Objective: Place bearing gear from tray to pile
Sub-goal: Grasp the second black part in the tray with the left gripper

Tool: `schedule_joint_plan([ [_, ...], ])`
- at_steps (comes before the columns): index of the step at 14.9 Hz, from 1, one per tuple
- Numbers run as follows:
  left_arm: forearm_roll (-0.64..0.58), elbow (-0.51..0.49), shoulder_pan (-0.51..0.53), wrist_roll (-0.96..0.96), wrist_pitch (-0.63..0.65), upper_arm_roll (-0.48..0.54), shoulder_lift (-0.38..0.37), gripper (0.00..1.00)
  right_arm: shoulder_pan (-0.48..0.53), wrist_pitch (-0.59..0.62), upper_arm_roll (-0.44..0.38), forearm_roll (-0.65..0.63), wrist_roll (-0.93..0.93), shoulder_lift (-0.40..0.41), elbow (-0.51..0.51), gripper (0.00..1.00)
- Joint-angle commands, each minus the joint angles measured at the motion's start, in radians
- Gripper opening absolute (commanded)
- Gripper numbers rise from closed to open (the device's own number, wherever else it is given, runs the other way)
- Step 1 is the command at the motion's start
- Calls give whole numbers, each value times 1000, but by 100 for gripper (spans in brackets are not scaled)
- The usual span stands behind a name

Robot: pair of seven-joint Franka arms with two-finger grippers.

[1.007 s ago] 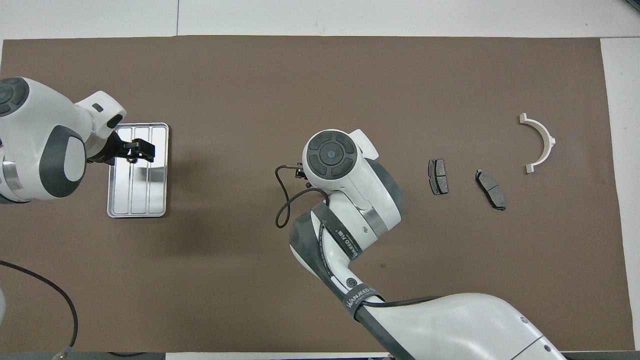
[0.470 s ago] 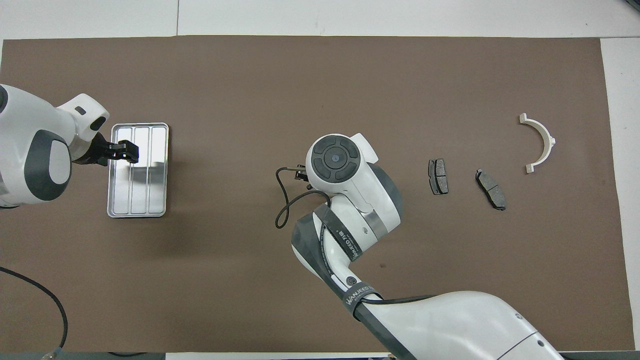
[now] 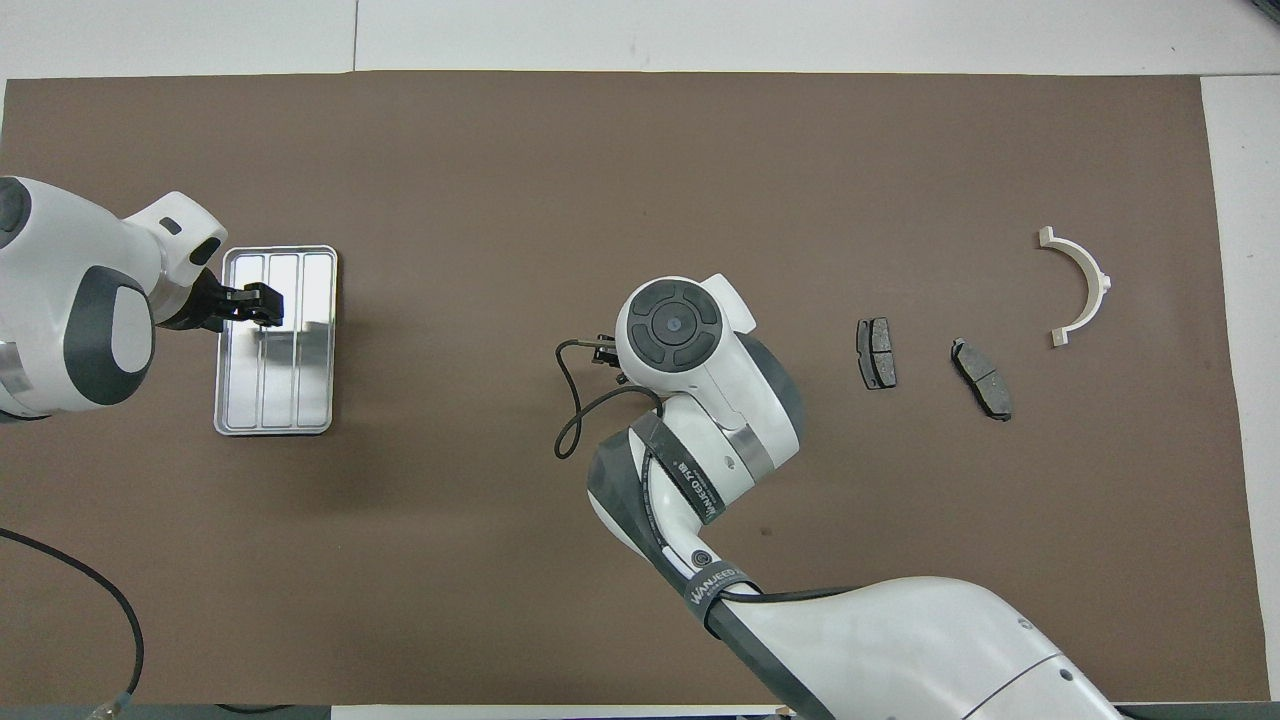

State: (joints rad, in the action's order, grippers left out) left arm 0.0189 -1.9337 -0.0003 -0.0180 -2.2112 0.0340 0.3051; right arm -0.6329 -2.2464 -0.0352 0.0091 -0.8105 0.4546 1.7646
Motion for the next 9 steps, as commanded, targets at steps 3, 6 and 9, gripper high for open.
schedule_joint_plan([
  [3, -10, -47, 6, -11, -70, -3, 0, 73, 6, -30, 8, 64, 53, -2, 26, 99],
  [6, -10, -48, 6, -11, -81, -3, 9, 70, 2, -51, 8, 84, 54, 3, 26, 99],
  [9, -10, -48, 6, -11, -99, -3, 17, 70, 2, -58, 6, 84, 56, 13, 26, 99],
])
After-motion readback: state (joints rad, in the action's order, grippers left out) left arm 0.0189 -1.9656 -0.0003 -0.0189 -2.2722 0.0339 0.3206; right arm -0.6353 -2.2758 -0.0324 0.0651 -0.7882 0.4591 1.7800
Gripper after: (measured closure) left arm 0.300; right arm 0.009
